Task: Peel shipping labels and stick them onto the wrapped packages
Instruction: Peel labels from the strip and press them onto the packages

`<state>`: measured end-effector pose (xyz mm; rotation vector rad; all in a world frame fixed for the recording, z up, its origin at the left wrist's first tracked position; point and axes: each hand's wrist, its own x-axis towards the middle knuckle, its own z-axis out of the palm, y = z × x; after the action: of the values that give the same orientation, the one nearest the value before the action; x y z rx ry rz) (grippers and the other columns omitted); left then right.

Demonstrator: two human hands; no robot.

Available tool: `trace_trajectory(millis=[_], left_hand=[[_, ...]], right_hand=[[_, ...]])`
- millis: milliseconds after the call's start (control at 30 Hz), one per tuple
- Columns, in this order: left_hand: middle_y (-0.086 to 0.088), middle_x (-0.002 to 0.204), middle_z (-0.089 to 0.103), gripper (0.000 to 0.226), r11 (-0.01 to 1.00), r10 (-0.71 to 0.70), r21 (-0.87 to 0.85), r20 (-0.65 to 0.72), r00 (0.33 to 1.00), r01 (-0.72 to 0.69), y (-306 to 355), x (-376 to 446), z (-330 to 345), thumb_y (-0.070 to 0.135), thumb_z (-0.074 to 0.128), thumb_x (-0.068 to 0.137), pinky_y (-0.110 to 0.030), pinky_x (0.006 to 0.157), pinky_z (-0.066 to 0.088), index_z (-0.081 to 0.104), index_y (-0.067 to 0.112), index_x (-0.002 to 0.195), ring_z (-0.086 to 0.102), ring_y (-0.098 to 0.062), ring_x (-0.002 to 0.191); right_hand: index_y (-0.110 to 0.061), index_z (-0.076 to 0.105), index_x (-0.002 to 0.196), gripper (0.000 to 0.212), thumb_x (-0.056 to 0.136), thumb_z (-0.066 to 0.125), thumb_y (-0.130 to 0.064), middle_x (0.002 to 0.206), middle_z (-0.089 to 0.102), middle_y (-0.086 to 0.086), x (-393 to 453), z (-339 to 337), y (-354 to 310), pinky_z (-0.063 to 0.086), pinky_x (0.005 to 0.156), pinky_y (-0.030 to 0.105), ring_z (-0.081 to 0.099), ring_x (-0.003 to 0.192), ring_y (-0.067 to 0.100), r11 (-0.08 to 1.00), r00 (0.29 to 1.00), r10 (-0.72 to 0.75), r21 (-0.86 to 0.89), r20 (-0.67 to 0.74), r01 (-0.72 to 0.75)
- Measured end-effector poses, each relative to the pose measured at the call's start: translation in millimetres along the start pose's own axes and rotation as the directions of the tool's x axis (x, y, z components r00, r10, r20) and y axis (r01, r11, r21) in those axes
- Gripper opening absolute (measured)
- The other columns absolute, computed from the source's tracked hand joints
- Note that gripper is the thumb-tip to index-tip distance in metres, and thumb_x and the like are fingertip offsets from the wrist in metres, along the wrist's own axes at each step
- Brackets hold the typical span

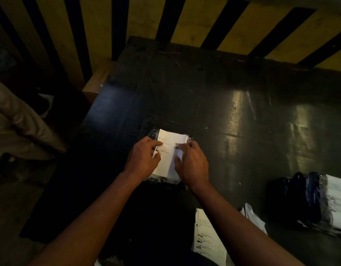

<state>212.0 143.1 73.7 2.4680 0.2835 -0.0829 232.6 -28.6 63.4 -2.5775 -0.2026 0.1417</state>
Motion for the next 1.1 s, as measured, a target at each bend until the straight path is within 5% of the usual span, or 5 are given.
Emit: trace_trajectory(millis=[267,433,533,700,1100], left_hand=[[0.004,0.134,0.045,0.043,0.977,0.150,0.157,-0.020,0.988,-0.145,-17,-7,-7,0.023,0.078,0.086,-0.026,0.097,0.047,0.067,0.024,0.128,0.045,-0.014,0.123],[0.006,0.170,0.019,0.067,0.940,0.225,0.214,0.201,0.953,-0.267,-25,-29,9,0.037,0.061,0.099,-0.040,0.126,0.025,0.034,0.025,0.159,0.012,-0.015,0.157],[0.012,0.169,-0.008,0.070,0.922,0.192,0.278,0.272,0.943,-0.268,-26,-36,15,0.043,0.045,0.106,-0.034,0.128,0.007,0.007,0.026,0.163,-0.012,-0.009,0.157],[0.011,0.168,-0.019,0.069,0.909,0.164,0.326,0.293,0.942,-0.259,-26,-36,21,0.046,0.033,0.108,-0.036,0.127,-0.002,-0.004,0.027,0.163,-0.022,-0.009,0.154],[0.016,0.168,-0.015,0.071,0.937,0.184,0.239,0.285,0.941,-0.256,-33,-35,20,0.044,0.040,0.107,-0.042,0.129,0.011,-0.001,0.029,0.163,-0.018,-0.006,0.155]], right_hand=[[-0.021,0.064,0.115,0.032,0.087,0.072,-0.034,0.115,0.051,0.002,-6,-13,24,0.052,0.082,0.039,0.054,0.104,0.023,0.990,0.997,-0.067,-0.123,-0.043,0.062],[-0.017,0.042,0.153,0.056,0.102,0.045,-0.038,0.162,0.037,0.007,-31,3,20,0.032,0.119,0.048,0.030,0.152,0.025,0.939,0.940,-0.310,-0.112,0.138,0.326],[-0.015,0.021,0.162,0.069,0.101,0.018,-0.048,0.171,0.012,0.004,-33,18,14,0.014,0.126,0.053,0.005,0.158,0.022,0.929,0.920,-0.296,-0.147,0.255,0.340],[-0.016,-0.003,0.163,0.070,0.106,0.019,-0.051,0.171,-0.011,0.002,5,15,3,-0.009,0.124,0.058,-0.014,0.157,0.018,0.902,0.912,-0.230,-0.279,0.339,0.331],[-0.020,0.004,0.163,0.067,0.104,0.013,-0.050,0.168,-0.007,-0.004,-2,3,26,-0.016,0.121,0.049,-0.009,0.158,0.018,0.923,0.939,-0.209,-0.261,0.271,0.281]])
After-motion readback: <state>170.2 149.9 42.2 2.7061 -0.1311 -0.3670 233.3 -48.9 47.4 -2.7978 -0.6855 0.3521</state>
